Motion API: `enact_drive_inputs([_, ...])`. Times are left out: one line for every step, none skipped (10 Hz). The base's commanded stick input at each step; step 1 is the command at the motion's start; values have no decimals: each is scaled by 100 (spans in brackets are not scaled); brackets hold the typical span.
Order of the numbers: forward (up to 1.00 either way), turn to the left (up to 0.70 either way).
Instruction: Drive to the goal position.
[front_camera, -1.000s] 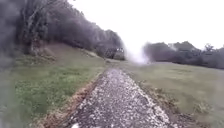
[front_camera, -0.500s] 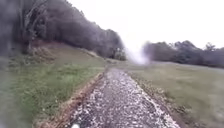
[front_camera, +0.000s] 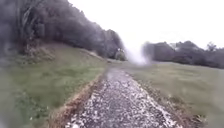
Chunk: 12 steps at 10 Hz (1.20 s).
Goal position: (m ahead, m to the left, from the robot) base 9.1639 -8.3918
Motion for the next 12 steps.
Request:
enact_drive_inputs([50,0])
enact_drive_inputs([50,0])
enact_drive_inputs([50,0])
enact_drive_inputs([50,-29])
enact_drive_inputs([50,-50])
enact_drive_inputs([50,-50])
enact_drive_inputs([50,-24])
enact_drive_inputs([50,0])
enact_drive_inputs([50,0])
enact_drive_inputs([50,0])
enact_drive_inputs([50,0])
enact_drive_inputs([50,0])
